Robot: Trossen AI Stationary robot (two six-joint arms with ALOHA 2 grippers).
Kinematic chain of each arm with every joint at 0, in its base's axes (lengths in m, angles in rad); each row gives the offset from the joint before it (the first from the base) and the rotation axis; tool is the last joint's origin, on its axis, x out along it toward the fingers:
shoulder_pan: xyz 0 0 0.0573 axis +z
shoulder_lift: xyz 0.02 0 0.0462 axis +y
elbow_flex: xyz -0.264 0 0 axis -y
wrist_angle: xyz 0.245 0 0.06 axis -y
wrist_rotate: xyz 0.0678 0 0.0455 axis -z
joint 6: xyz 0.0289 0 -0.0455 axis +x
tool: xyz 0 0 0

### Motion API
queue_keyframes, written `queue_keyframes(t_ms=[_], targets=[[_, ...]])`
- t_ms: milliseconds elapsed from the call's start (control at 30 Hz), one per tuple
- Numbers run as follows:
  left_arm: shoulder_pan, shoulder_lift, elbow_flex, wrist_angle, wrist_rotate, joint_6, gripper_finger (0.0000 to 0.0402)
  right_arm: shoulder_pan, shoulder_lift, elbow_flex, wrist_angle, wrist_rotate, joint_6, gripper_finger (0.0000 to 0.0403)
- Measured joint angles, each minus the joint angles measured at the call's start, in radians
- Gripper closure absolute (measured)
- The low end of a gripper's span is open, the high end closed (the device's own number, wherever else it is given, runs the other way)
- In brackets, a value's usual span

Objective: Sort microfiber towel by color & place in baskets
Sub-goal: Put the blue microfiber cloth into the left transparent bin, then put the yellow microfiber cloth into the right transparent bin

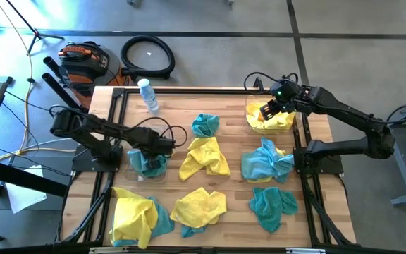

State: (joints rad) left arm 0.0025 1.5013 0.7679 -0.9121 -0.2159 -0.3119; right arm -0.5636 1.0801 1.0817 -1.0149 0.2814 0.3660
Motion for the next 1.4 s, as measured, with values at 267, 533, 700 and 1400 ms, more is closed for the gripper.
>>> queue_keyframes(t_ms=[267, 533, 700, 1400], targets=[[0.0, -0.001, 0.011, -0.005, 0.007, 0.001, 0.0342, 0.0, 0.0, 0.0, 0.0, 0.0, 0.0, 0.0286], [0.0, 0.0, 0.101, -0.109, 0.008, 0.006, 0.031, 0.0, 0.0, 0.0, 0.0, 0.0, -0.009, 0.0286], [0.0, -0.001, 0.193, -0.231, -0.045, 0.011, 0.0311, 0.0, 0.0, 0.0, 0.001, 0.0, -0.008, 0.0286], [0.01, -0.399, 0.223, -0.319, -0.057, 0.003, 0.0312, 0.366, 0.004, 0.0, 0.166, 0.077, 0.136, 0.0368]])
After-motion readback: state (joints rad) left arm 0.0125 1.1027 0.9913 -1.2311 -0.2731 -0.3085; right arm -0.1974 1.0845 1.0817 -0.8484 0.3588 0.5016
